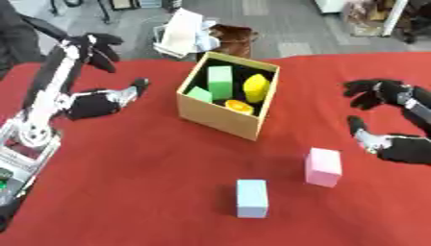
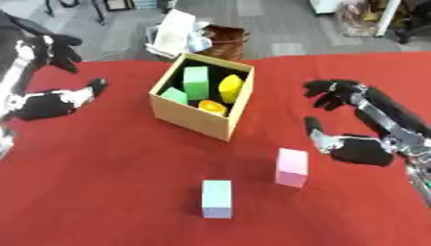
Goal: Pick up objects on the table and place them in the box.
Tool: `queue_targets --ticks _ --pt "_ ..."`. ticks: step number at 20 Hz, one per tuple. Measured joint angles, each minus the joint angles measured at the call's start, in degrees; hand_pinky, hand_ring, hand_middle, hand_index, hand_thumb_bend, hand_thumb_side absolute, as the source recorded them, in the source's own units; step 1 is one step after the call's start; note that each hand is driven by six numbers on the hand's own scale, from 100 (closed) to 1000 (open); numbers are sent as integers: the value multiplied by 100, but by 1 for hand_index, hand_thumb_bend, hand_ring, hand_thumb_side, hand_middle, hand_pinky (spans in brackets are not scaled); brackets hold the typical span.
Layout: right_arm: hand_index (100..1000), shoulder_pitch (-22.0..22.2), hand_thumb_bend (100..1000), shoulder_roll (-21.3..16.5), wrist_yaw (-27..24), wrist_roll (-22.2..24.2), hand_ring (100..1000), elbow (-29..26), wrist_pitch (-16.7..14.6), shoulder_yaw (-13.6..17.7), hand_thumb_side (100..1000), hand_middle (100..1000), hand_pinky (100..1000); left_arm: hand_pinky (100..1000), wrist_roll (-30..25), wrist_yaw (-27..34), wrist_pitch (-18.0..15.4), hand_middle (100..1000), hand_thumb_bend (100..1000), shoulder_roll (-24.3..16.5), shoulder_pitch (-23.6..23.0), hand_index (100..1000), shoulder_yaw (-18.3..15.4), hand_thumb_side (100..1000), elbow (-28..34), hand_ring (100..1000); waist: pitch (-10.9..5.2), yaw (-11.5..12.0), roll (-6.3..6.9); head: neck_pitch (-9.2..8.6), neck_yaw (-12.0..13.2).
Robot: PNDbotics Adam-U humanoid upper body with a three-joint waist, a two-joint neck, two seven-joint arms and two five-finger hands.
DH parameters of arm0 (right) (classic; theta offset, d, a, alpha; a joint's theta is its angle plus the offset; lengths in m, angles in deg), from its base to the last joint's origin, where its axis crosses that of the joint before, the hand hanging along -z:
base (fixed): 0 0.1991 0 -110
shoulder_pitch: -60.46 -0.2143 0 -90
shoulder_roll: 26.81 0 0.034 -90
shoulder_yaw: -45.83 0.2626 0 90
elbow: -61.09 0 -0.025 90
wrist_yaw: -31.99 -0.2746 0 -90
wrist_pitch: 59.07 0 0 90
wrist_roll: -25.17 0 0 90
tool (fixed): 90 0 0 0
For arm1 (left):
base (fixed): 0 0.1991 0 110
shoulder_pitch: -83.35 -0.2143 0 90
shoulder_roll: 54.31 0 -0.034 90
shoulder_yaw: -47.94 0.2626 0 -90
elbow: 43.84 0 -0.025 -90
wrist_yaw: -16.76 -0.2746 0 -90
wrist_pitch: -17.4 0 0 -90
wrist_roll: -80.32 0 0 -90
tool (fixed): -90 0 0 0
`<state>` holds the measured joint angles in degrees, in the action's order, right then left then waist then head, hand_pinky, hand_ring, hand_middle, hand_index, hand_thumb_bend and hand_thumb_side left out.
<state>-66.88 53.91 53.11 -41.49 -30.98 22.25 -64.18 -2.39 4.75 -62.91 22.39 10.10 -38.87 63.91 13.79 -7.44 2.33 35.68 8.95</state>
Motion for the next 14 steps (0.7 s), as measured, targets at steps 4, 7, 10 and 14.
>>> queue_targets --ticks 4,7,10,14 --pt "941 -269 147 154 371 515 845 443 -308 -335 542 865 809 658 92 43 -45 540 540 356 -316 780 -71 351 4 535 0 7 -3 -28 -87" --pt "946 -319 187 238 766 714 855 729 -527 -438 555 874 823 658 112 42 -64 539 539 484 -403 781 -104 352 4 535 0 15 -3 -55 -132" --pt "947 -318 207 248 1096 826 857 909 -694 -468 563 878 829 659 116 35 -76 541 539 552 -423 783 -124 359 1 537 0 21 -3 -60 -150" --pt "947 -245 230 245 1382 918 859 975 -830 -474 562 883 836 659 91 -7 -94 538 540 596 -477 783 -135 363 -8 537 0 9 -29 -72 -161"
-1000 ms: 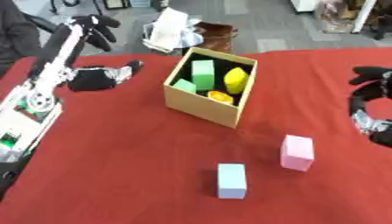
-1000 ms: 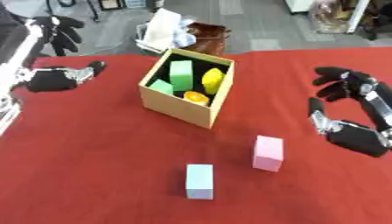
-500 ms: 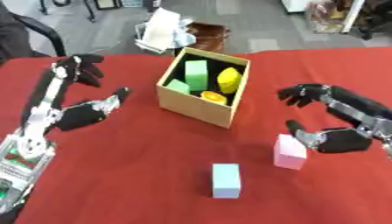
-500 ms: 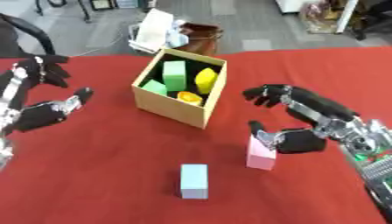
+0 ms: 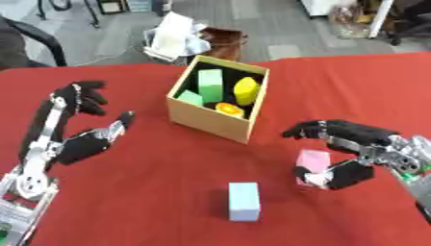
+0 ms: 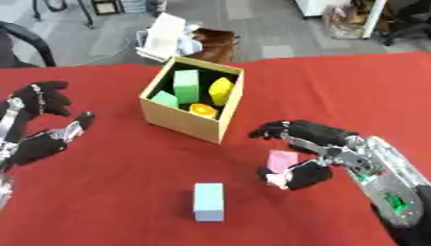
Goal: Pick up objects on the table and place them in the box.
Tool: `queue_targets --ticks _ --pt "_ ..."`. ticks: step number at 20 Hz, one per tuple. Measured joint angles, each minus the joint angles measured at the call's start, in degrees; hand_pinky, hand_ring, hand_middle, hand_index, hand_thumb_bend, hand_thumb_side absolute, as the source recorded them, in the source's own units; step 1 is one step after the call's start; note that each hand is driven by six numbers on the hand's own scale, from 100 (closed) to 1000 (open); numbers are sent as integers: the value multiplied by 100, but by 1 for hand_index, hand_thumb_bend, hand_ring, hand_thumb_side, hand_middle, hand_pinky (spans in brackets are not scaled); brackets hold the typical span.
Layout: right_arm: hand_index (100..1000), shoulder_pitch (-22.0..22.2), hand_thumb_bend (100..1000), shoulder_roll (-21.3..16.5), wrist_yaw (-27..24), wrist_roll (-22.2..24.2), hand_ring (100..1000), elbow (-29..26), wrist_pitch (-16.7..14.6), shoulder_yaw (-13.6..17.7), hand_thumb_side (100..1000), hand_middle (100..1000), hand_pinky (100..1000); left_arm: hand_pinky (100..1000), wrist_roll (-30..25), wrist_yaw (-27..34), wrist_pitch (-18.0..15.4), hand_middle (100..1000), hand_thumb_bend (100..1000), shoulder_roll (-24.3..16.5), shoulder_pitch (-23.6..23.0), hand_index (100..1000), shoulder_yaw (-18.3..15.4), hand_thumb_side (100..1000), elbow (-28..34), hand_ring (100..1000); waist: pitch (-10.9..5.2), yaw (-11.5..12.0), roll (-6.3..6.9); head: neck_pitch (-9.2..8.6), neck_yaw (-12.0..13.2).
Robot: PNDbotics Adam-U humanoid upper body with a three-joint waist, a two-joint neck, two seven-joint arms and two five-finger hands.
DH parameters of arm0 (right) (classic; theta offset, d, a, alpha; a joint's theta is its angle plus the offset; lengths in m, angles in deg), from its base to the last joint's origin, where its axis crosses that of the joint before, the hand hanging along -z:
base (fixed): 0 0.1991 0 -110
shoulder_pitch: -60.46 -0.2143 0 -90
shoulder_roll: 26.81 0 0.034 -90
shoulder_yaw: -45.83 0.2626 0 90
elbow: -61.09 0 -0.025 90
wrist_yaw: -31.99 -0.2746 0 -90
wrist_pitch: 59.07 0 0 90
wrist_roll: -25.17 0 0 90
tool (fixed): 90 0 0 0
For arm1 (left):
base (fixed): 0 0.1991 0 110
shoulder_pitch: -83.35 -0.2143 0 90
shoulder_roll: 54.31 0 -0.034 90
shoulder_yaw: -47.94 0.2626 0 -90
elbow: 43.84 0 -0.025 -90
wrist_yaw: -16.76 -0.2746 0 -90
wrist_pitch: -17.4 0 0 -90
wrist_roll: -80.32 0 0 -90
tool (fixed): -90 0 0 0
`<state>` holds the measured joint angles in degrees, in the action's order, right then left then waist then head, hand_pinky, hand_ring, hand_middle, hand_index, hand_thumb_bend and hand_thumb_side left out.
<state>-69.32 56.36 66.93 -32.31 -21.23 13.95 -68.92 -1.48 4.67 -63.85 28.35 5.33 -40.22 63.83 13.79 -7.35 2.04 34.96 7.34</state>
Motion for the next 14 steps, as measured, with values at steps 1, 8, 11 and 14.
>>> queue_targets --ticks 1,8,11,14 --pt "946 19 235 -2 56 17 860 1 -18 0 559 883 837 659 -10 -12 -2 537 539 20 -13 783 0 364 -11 537 0 -4 -2 0 -9" --pt "938 104 228 -14 427 -14 849 248 -85 26 485 868 832 659 -31 -64 -6 532 539 102 -50 783 -1 367 -65 536 0 -5 -2 -3 -49" --pt "919 118 171 -14 554 -90 754 420 -97 70 364 791 794 659 -39 -70 -6 532 538 125 -76 783 -1 368 -73 536 0 -4 -2 -22 -73" --pt "892 123 118 -14 613 -335 665 519 -50 146 264 670 756 659 -40 -83 -7 531 537 128 -81 783 -1 368 -101 536 0 0 -2 -33 -88"
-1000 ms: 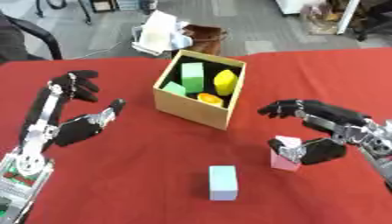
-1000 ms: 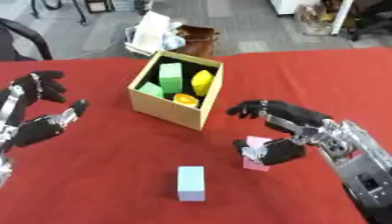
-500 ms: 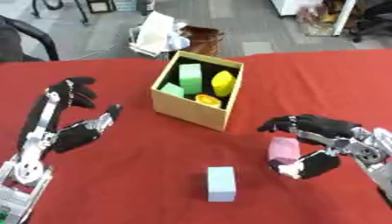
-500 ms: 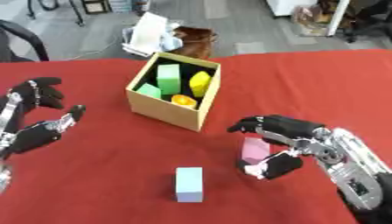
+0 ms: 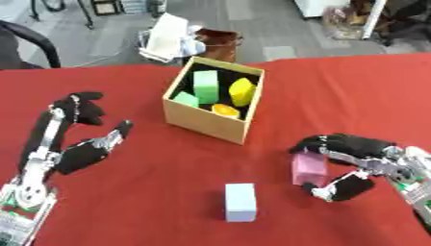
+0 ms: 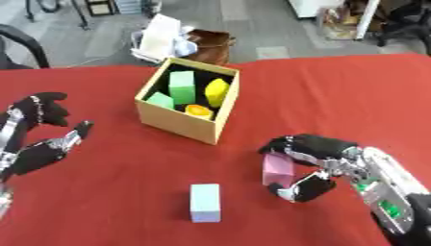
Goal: Pick up objects on the table and place them in the box.
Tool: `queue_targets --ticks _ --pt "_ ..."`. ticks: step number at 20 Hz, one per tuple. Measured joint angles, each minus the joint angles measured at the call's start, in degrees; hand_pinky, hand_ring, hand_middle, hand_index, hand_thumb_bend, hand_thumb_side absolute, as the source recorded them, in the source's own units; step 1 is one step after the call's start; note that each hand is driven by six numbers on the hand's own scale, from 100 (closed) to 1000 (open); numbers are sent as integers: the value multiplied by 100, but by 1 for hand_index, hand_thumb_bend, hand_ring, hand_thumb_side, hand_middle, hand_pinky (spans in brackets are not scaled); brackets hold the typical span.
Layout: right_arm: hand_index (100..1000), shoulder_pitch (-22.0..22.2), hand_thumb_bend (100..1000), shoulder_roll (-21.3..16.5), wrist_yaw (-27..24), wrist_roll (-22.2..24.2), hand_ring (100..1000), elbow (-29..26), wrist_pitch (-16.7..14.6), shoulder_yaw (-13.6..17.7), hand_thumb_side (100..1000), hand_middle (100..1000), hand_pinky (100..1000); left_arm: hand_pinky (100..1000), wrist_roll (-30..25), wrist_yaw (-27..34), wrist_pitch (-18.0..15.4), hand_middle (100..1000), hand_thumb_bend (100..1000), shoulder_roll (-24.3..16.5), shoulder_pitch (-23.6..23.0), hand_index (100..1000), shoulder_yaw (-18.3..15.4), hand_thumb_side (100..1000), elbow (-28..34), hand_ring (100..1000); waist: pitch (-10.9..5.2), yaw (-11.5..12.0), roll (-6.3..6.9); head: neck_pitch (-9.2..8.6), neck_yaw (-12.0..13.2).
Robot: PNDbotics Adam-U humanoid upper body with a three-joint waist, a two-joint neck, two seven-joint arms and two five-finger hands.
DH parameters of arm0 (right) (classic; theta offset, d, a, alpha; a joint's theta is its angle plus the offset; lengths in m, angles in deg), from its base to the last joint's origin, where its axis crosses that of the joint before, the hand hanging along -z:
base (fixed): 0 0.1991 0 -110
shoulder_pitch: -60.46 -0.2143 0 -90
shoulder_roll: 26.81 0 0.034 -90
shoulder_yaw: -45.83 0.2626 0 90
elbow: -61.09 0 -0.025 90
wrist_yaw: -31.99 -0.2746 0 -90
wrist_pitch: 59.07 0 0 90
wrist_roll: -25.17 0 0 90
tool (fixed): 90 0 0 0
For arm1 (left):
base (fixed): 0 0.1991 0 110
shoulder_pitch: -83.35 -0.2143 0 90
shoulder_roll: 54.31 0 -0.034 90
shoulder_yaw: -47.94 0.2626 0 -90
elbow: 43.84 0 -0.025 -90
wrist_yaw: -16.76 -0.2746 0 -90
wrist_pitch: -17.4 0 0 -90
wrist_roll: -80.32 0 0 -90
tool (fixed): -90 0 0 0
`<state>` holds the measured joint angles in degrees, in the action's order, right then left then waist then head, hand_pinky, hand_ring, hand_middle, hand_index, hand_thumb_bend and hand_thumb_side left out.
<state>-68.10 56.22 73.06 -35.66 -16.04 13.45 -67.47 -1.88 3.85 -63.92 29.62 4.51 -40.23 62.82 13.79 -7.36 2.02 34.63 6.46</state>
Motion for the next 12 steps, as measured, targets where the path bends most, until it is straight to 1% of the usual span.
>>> queue_targets --ticks 1,2,3,6,7,9,12 --pt "883 2 103 -1 22 -118 640 28 35 18 237 626 746 659 0 -1 0 531 538 1 0 782 0 368 -1 535 0 0 0 0 -1" --pt "874 1 100 -3 34 -240 613 44 70 39 259 594 736 658 0 -2 0 530 537 5 -1 782 0 368 -1 535 0 1 0 -1 -2" --pt "872 -8 100 -5 38 -361 606 43 106 63 194 586 733 658 0 -2 0 530 537 19 -1 782 0 368 -2 535 0 2 0 -1 -2" --pt "870 -178 100 -49 22 -632 603 -35 215 147 156 581 734 658 1 -2 -1 529 536 48 -4 782 0 368 -2 534 0 21 0 -1 -2" --pt "869 -278 100 -72 11 -682 604 -80 249 178 134 582 739 657 1 -2 -1 528 535 48 -4 782 0 368 -2 533 0 33 0 -1 -3" --pt "867 -543 100 -122 -11 -742 602 -140 305 222 119 580 739 656 -3 -2 -5 525 534 50 -4 781 1 366 -2 531 0 68 0 -1 -7" --pt "867 -1031 101 -149 -40 -763 602 -53 350 270 105 581 740 654 -22 -2 -23 521 531 104 8 779 8 365 -1 528 0 212 0 -6 -70"
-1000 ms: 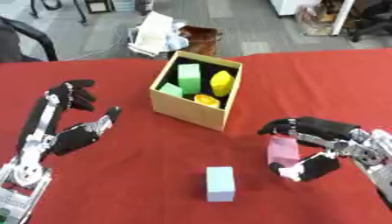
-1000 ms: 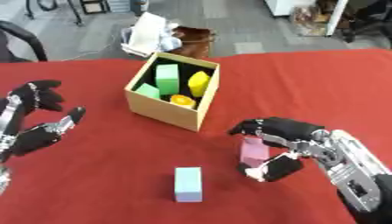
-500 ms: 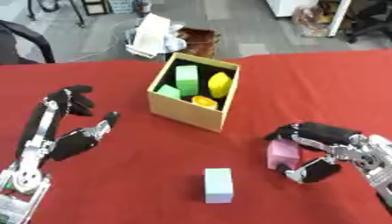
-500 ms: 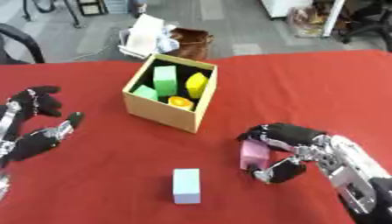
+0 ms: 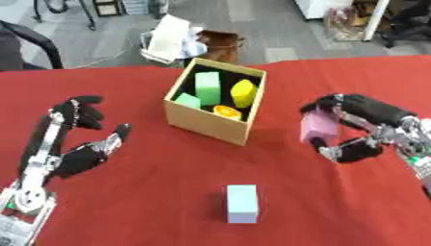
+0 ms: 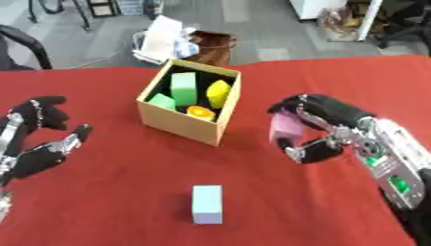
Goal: Pick up objects on the table and place them in the box.
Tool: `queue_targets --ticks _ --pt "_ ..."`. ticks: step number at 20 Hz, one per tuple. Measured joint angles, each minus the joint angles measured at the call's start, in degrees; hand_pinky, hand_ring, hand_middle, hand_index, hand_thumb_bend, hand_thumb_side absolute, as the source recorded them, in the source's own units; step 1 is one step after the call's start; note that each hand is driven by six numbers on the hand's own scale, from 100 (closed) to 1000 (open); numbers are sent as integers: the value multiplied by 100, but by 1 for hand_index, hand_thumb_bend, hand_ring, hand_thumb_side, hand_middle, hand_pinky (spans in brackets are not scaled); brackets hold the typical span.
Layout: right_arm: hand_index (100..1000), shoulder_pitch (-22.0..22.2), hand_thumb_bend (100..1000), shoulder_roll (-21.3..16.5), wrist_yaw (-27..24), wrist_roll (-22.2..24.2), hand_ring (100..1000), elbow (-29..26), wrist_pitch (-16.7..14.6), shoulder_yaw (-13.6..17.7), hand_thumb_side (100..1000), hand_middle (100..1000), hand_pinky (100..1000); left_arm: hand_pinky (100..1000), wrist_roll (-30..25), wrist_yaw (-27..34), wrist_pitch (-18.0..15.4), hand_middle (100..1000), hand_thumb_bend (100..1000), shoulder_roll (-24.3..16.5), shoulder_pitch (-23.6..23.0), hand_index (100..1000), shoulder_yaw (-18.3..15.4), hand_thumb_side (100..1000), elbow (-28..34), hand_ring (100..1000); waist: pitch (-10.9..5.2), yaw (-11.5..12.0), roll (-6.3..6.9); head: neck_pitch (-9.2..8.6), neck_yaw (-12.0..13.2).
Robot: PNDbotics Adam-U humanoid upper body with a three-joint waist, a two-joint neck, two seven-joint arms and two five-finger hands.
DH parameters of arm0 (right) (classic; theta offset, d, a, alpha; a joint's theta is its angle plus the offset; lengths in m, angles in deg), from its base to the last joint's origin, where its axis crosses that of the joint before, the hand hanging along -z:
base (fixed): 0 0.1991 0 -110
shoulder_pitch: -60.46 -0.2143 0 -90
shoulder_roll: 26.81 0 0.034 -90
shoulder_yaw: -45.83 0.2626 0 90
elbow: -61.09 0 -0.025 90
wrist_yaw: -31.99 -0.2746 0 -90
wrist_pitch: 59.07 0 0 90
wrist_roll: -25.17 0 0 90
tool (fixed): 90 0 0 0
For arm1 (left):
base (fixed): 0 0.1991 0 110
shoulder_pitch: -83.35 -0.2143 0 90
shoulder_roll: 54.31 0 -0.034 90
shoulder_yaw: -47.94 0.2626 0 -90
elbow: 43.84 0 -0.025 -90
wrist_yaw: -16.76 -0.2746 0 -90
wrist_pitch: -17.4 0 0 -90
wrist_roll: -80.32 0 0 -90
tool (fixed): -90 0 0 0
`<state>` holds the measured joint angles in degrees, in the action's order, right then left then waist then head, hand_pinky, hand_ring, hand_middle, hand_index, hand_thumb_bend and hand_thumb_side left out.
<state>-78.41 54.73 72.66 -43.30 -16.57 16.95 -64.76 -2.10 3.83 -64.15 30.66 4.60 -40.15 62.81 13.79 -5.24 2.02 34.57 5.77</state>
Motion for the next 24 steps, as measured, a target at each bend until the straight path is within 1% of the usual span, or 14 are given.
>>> queue_targets --ticks 3,5,8,11,12,14,15,16,17,19,21,24 --pt "867 -388 101 35 40 -42 605 382 31 111 100 586 740 650 -45 24 -39 517 529 111 70 777 75 364 1 524 0 256 0 -35 -147" --pt "868 -624 100 137 169 -114 607 768 56 228 104 588 739 649 -93 49 -72 516 528 220 133 777 152 364 1 523 0 453 -4 -39 -263" --pt "870 -960 100 411 502 -311 616 1487 80 462 121 599 739 648 -157 82 -117 513 527 386 242 774 238 359 1 521 0 680 -23 -40 -399" --pt "880 -1205 100 755 927 -569 630 2230 10 688 141 617 748 646 -188 89 -149 510 526 530 329 773 275 358 1 518 0 829 -23 -50 -517" --pt "889 -1267 100 866 1097 -654 647 2447 -19 755 157 635 751 645 -193 94 -155 508 526 571 343 772 283 358 2 517 0 875 -23 -59 -560" --pt "918 -1368 123 1084 1469 -831 712 2826 -61 887 224 724 768 643 -206 109 -169 506 525 627 344 771 303 357 3 515 0 951 -23 -75 -645" --pt "935 -1415 158 1179 1661 -922 751 2986 -65 961 276 775 785 642 -212 124 -176 504 524 657 345 770 317 357 3 513 0 979 -23 -84 -686" --pt "943 -1465 178 1255 1854 -1021 768 3125 -59 1036 305 801 796 642 -214 133 -179 503 524 685 345 770 321 357 4 513 0 1000 -23 -88 -725" --pt "954 -1494 222 1325 2034 -1120 801 3249 -41 1098 390 846 818 641 -215 139 -182 502 524 715 345 770 336 357 4 511 0 1023 -23 -90 -758" --pt "963 -1520 275 1470 2350 -1332 842 3427 12 1190 499 900 849 641 -219 157 -189 501 520 762 345 771 353 360 4 511 0 1054 -23 -91 -807" --pt "964 -1554 293 1545 2566 -1518 858 3484 40 1236 528 918 859 641 -225 173 -200 500 517 791 344 771 365 361 3 510 0 1056 -24 -91 -835" --pt "964 -1588 301 1560 2647 -1657 866 3413 -11 1223 531 929 865 640 -223 179 -214 500 515 800 340 771 380 361 2 510 0 1020 -62 -91 -837"
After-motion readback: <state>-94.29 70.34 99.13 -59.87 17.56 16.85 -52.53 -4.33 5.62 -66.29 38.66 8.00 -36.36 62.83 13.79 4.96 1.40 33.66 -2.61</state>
